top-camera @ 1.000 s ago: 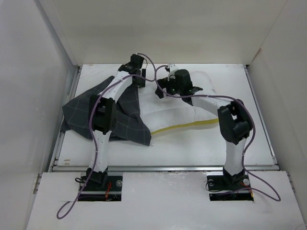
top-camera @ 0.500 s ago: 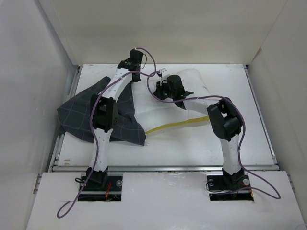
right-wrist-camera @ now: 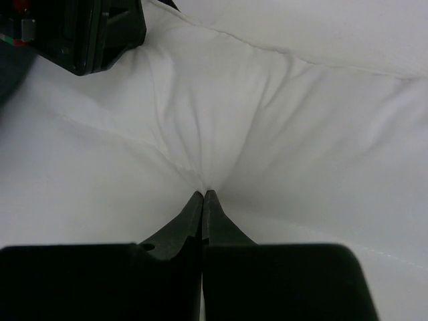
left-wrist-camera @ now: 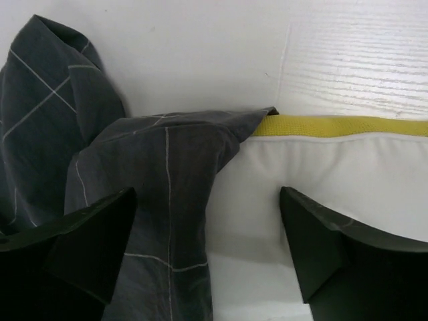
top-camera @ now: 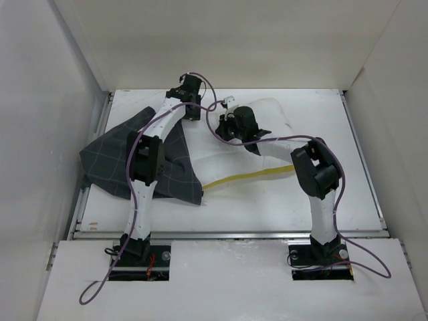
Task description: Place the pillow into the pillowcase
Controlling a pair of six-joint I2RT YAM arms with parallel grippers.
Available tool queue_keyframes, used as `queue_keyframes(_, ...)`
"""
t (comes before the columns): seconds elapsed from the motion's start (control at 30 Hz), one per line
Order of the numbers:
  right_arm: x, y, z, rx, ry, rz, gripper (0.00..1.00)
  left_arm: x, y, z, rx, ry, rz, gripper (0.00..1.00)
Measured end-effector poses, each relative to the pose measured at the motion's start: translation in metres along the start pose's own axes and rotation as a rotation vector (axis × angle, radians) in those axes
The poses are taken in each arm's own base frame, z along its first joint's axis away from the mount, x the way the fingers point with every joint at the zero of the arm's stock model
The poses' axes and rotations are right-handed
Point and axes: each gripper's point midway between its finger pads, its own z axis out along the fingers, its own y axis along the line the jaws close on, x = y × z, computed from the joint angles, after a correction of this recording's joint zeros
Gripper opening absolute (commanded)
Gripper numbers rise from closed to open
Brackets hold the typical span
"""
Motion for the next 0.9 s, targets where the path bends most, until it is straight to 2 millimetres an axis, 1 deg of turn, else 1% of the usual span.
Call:
queue_keyframes(0.03, 0.000, 0.000, 0.000, 0.000, 0.001, 0.002, 0.00, 0.002, 0.000, 0.001, -0.003, 0.004, -0.002, 0.72)
queue_keyframes(0.07, 0.001, 0.000, 0.000, 0.000, 0.000, 0.003, 0.00, 0.003, 0.000, 0.001, -0.005, 0.007, -0.004, 0.46)
queue_keyframes(0.1, 0.001, 0.001, 0.000, -0.001, 0.000, 0.005, 0.00, 0.004, -0.001, 0.001, -0.007, 0.008, -0.015, 0.35)
queue_keyframes(0.2, 0.002, 0.003, 0.001, -0.006, -0.006, 0.009, 0.00, 0.005, -0.003, -0.001, -0.018, 0.006, -0.015, 0.09)
queue_keyframes(0.27, 0.003, 0.008, 0.001, -0.012, -0.012, 0.005, 0.00, 0.005, -0.004, -0.003, -0.035, 0.004, -0.012, 0.00)
queue_keyframes(0.37, 0.005, 0.016, -0.002, -0.023, -0.023, -0.010, 0.00, 0.001, 0.001, -0.010, -0.060, -0.001, -0.011, 0.00)
queue_keyframes(0.47, 0.001, 0.024, -0.008, -0.023, -0.049, -0.032, 0.00, -0.004, -0.001, -0.016, -0.038, -0.005, -0.009, 0.00)
queue_keyframes(0.5, -0.001, 0.026, -0.011, -0.023, -0.060, -0.032, 0.00, -0.005, -0.003, -0.016, -0.031, -0.005, -0.005, 0.00)
queue_keyframes(0.57, -0.005, 0.028, -0.016, -0.023, -0.084, -0.021, 0.00, -0.003, -0.012, -0.019, -0.004, -0.004, 0.017, 0.00)
queue_keyframes(0.63, -0.003, 0.030, -0.027, -0.020, -0.096, 0.001, 0.00, -0.002, -0.027, -0.025, 0.036, -0.010, 0.053, 0.00)
queue_keyframes(0.7, -0.002, 0.028, -0.036, -0.008, -0.104, 0.027, 0.00, -0.004, -0.048, -0.035, 0.083, -0.034, 0.093, 0.00)
queue_keyframes(0.8, -0.006, 0.025, -0.046, 0.010, -0.120, 0.047, 0.00, -0.008, -0.081, -0.059, 0.154, -0.087, 0.151, 0.00)
queue_keyframes(0.87, -0.010, 0.026, -0.052, 0.008, -0.137, 0.054, 0.00, -0.013, -0.099, -0.079, 0.194, -0.131, 0.177, 0.00)
queue_keyframes(0.9, -0.012, 0.026, -0.055, 0.009, -0.146, 0.057, 0.00, -0.016, -0.104, -0.088, 0.207, -0.150, 0.182, 0.04)
